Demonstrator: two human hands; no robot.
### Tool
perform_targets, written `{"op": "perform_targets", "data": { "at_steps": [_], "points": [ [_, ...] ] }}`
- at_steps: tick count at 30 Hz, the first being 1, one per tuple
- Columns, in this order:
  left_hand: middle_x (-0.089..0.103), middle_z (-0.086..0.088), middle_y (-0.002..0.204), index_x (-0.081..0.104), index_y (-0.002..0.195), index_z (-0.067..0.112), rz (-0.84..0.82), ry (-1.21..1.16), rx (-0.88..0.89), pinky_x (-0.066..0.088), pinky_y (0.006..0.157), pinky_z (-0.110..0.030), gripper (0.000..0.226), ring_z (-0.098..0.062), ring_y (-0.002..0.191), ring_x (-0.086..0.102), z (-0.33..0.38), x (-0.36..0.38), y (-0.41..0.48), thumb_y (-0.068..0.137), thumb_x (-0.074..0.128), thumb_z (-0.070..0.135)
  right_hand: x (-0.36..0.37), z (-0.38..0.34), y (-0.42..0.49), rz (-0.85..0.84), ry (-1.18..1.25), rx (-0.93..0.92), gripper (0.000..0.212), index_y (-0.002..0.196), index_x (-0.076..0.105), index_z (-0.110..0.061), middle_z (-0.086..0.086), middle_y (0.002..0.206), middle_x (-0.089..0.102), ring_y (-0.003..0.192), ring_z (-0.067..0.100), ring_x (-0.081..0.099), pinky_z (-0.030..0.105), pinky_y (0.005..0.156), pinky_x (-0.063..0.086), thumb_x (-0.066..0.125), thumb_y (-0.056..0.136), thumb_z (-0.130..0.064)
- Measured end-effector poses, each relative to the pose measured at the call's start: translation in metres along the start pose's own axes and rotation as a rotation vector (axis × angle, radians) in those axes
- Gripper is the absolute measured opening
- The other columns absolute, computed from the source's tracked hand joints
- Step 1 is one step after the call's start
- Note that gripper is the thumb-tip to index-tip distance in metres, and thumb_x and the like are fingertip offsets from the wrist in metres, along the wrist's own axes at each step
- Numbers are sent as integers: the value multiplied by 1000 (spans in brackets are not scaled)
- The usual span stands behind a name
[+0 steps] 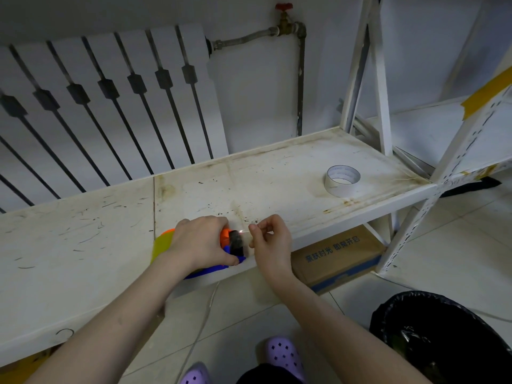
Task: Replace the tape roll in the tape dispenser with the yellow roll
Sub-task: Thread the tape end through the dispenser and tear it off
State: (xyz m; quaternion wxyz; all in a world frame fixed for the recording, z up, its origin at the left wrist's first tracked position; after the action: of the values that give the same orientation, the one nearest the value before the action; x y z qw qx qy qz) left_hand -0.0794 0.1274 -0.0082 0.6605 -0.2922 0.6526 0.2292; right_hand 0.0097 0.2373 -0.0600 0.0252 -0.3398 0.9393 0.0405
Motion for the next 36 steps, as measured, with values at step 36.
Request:
{"op": "perform_targets", "data": {
  "at_steps": [36],
  "points": [
    [66,7,105,54,110,28,36,48,-30,27,108,-49,67,-18,101,61,-3,-7,-5,60,61,72,-6,-7,11,-193,-249,-15,15,80,49,-10,2,73,59,55,8,62,23,53,51,59,89,-15]
  ]
}}
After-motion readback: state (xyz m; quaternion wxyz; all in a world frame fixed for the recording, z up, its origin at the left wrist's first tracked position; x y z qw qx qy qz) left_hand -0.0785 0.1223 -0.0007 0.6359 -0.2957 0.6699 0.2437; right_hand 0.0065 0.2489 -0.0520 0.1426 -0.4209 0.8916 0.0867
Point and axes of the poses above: each hand's wrist, its own y-axis towards the middle knuckle, its own x-axis out of the palm, z = x × y, the point moved 10 cm from there along y, towards the middle knuckle
